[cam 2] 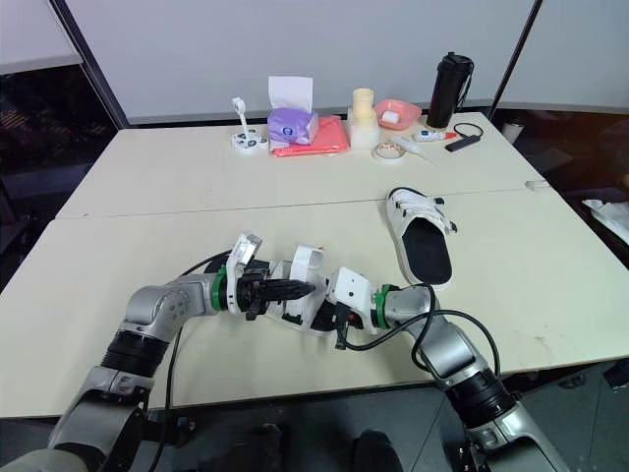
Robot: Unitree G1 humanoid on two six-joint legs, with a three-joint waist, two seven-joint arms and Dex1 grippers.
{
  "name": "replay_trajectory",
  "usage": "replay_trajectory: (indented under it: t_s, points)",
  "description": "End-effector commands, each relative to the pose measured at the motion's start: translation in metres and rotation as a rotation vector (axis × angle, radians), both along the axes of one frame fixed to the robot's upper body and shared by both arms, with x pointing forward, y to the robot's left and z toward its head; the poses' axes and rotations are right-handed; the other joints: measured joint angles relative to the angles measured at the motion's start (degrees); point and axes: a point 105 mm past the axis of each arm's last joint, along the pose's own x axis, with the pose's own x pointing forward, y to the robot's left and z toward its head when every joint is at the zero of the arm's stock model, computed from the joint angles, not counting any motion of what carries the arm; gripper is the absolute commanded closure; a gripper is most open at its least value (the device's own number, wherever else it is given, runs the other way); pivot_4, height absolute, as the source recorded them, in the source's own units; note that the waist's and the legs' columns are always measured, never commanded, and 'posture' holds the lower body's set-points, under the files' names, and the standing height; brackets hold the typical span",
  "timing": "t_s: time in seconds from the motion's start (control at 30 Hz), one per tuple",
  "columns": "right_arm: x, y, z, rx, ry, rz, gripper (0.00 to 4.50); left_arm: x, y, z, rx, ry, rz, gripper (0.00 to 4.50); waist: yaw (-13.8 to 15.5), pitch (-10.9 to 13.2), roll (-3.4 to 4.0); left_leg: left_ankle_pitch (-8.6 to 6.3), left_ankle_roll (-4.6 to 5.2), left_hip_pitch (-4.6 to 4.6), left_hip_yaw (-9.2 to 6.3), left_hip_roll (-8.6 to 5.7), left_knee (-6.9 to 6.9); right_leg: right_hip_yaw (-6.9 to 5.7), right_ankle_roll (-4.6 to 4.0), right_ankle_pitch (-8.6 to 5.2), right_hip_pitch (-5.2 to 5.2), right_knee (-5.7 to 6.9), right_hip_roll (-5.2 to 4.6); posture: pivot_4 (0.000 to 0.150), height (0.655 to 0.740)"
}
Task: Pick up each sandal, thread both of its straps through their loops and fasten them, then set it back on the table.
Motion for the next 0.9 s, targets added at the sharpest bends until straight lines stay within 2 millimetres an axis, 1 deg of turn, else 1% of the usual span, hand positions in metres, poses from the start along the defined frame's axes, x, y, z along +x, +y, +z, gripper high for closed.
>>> replay_trajectory:
  t_s: [0.03,0.27,0.4,0.53,0.63,0.77,0.9]
  points:
    - [-0.011,-0.008,-0.028,-0.09,0.098,0.003,4.5,-0.002,0.0,-0.002,0.026,-0.054,-0.02,4.42,0.0,0.0,0.0,0.0,0.0,0.0,0.0,0.0,0.0,0.0,0.0,0.0,0.0,0.0,0.0,0.15,0.74]
    - [-0.01,-0.009,-0.029,-0.092,0.098,-0.001,4.5,-0.017,-0.006,-0.005,0.065,-0.178,-0.115,4.42,0.1,0.0,0.0,0.0,0.0,-0.01,0.0,0.0,-0.05,0.0,-0.01,-0.01,0.0,-0.07,-0.03,0.15,0.74]
    - [-0.011,-0.009,-0.029,-0.092,0.098,-0.002,4.5,-0.022,-0.01,-0.009,0.093,-0.284,-0.141,4.42,0.1,0.0,0.0,-0.02,0.02,-0.01,0.0,0.0,-0.08,0.0,-0.01,-0.01,0.04,-0.2,-0.04,0.15,0.74]
    - [-0.011,-0.009,-0.03,-0.092,0.1,-0.002,4.5,-0.017,-0.013,-0.008,0.1,-0.373,-0.123,4.42,0.1,0.0,0.0,-0.03,0.03,-0.02,0.0,0.0,-0.08,0.0,-0.04,-0.02,0.09,-0.36,-0.04,0.15,0.74]
    - [-0.011,-0.008,-0.03,-0.091,0.1,-0.001,4.5,-0.009,-0.013,-0.006,0.101,-0.437,-0.09,4.42,0.1,0.0,0.0,-0.04,0.05,-0.02,0.0,0.0,-0.09,0.0,-0.04,-0.02,0.12,-0.45,-0.04,0.15,0.74]
    - [-0.011,-0.008,-0.03,-0.092,0.1,-0.001,4.5,-0.004,-0.012,-0.005,0.095,-0.481,-0.071,4.42,0.1,0.0,0.0,-0.04,0.06,-0.02,0.0,0.0,-0.09,-0.01,-0.02,-0.01,0.14,-0.5,-0.04,0.15,0.74]
    - [-0.011,-0.008,-0.03,-0.095,0.1,-0.001,4.5,-0.006,-0.012,-0.005,0.094,-0.483,-0.097,4.42,0.1,0.0,0.0,-0.04,0.07,-0.02,0.0,0.0,-0.09,-0.02,-0.01,0.0,0.15,-0.51,-0.04,0.15,0.74]
